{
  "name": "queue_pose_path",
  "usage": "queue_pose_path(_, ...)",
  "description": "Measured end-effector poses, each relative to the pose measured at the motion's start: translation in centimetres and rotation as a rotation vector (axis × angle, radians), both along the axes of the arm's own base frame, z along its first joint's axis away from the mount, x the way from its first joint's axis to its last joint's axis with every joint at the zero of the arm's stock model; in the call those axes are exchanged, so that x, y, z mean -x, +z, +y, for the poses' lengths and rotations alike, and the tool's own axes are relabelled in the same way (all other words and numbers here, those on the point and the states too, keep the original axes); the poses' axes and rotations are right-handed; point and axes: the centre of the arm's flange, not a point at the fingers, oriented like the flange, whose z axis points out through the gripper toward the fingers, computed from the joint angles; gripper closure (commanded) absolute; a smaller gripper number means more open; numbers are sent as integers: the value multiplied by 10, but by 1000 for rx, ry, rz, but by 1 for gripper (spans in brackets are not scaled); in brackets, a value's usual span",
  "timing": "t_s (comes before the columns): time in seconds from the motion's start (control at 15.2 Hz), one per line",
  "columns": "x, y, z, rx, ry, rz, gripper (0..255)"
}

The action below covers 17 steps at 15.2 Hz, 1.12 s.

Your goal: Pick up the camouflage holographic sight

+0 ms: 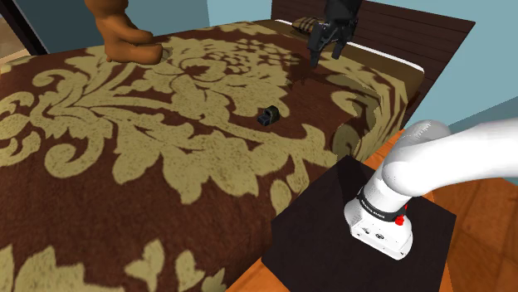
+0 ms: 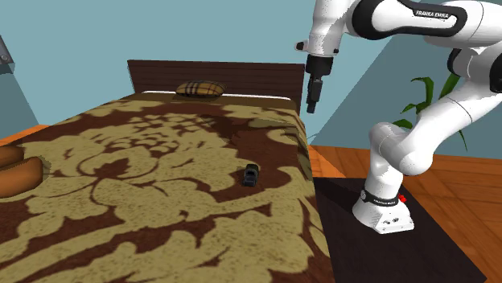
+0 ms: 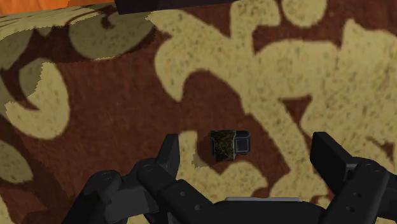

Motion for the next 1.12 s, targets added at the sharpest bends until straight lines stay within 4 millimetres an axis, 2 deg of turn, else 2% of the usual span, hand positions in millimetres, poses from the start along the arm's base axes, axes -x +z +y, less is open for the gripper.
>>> queue_pose_path(0.13, -3, -5, -3, 1, 25, 2, 0)
queue_pose_path(0.33, -23, -29, -19, 8, 167, 9, 0)
queue_pose_path(0.73, -68, -91, -37, 25, 509, 25, 0)
queue_pose_path(1.12, -120, -149, -47, 43, 854, 41, 0)
